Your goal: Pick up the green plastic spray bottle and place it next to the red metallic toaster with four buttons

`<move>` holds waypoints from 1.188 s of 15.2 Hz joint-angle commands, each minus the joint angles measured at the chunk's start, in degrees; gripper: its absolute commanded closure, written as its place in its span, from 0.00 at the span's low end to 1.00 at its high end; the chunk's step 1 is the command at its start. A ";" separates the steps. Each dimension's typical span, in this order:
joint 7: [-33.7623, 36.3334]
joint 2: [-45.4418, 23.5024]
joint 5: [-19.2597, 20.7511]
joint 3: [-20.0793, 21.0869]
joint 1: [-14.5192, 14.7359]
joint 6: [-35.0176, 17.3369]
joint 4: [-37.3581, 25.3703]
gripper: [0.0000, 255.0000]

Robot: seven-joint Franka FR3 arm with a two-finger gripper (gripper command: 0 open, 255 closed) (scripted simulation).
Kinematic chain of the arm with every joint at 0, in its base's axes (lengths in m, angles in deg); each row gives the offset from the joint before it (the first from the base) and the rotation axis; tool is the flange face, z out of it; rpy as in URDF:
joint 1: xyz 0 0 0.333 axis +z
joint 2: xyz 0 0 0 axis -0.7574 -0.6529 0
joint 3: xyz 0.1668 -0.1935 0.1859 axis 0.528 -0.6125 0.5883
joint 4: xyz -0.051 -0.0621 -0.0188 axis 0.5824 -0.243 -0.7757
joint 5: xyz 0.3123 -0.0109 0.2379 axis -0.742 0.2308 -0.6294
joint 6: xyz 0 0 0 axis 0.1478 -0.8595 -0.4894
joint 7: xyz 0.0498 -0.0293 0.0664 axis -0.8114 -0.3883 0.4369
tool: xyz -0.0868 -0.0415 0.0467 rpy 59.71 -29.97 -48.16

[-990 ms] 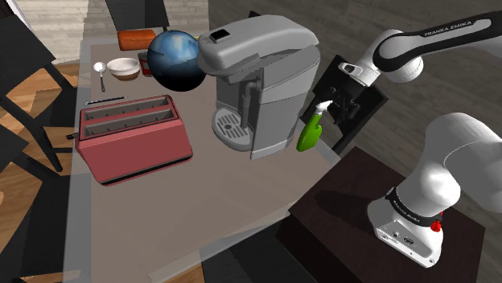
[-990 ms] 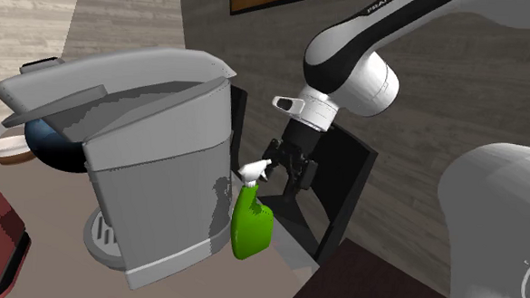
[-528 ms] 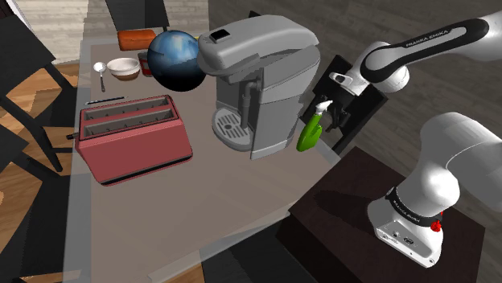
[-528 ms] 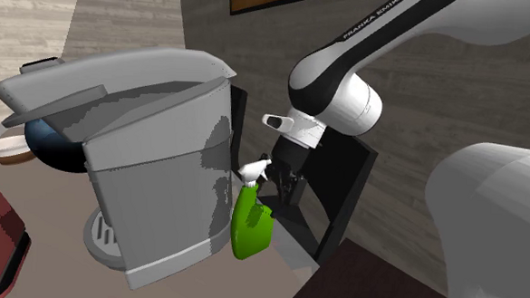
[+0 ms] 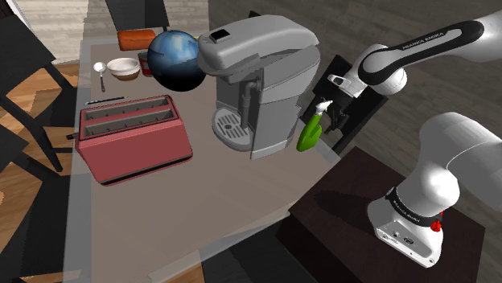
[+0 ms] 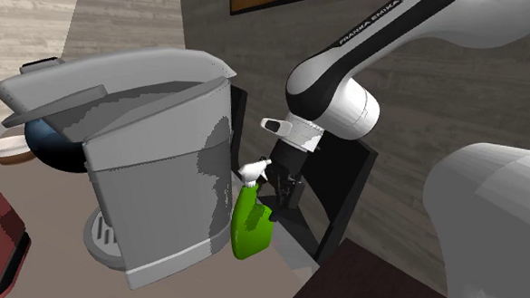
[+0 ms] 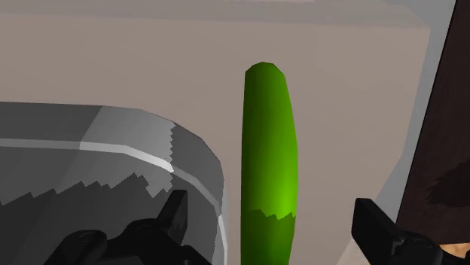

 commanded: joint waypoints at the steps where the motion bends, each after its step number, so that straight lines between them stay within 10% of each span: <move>1: 0.00 0.00 0.00 0.00 0.00 0.00 0.00 1.00; 10: 0.00 0.00 0.00 -0.01 0.02 -0.01 0.00 1.00; 18: 3.51 2.98 0.51 10.15 -8.36 6.83 -1.13 1.00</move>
